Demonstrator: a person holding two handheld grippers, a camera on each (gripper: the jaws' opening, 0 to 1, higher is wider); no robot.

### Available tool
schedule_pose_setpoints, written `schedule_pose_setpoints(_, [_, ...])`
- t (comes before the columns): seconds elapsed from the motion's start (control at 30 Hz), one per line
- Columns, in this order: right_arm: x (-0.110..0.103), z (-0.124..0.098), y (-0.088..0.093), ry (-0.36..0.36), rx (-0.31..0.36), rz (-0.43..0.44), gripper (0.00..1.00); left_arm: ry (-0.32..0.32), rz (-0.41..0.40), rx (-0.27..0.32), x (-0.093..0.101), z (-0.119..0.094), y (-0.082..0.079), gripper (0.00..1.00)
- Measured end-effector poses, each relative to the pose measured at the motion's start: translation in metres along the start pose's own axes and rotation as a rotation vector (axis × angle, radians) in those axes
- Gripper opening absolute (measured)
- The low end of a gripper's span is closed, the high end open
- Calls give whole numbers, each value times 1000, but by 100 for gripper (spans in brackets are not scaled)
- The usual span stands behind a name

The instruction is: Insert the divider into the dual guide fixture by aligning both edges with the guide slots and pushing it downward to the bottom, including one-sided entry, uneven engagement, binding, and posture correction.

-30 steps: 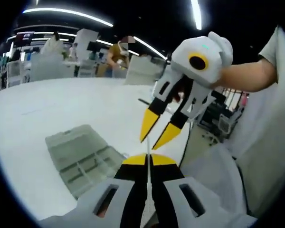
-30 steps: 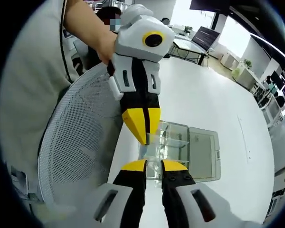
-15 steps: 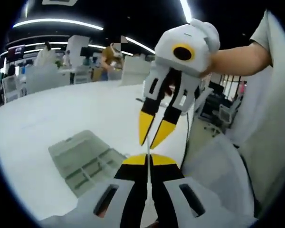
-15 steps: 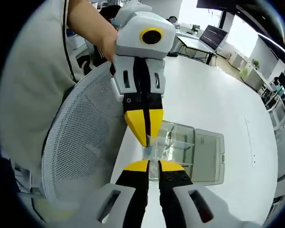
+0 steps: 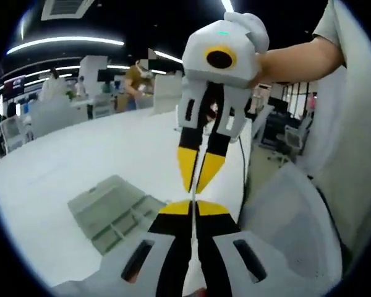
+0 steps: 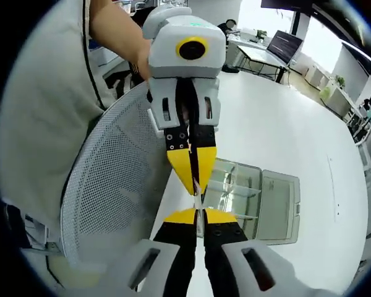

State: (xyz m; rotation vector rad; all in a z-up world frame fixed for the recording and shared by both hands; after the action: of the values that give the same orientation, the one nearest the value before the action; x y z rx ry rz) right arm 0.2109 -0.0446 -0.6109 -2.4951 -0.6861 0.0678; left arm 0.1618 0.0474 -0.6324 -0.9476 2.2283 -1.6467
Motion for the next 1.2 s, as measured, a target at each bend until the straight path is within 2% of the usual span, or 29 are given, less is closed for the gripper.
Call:
schedule_pose_setpoints(0.17, [0, -2, -3, -18, 23, 45, 0, 1, 0, 1, -2, 0, 3, 0])
schedule_pose_setpoints(0.3, [-2, 1, -3, -34, 10, 55, 0, 3, 5, -13, 0, 1, 3, 0])
schedule_pose_setpoints(0.5, [-4, 3, -4, -54, 7, 95, 0, -1, -30, -17, -1, 0, 6, 1])
schedule_pose_setpoints(0.8, [2, 5, -2, -73, -18, 181, 0, -55, -63, -14, -6, -4, 7, 4])
schedule_pose_setpoints(1.2, [5, 6, -5, -101, -21, 203, 0, -68, -65, -13, -8, -10, 13, 1])
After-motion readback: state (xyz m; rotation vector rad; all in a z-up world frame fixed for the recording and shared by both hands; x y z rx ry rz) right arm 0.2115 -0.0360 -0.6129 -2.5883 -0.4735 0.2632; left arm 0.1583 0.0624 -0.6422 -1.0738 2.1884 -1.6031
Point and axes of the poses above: the point that each gripper's makers call its tool centre point, and the gripper's own axes: z roughly forward along the fingers, x roughly to its right, y roughly out of its underside, the point moved 7 cm from there along -z, roughly backward along the fingers, and after that the axes turned 6 degrees about -z, right-handed, at the moved point
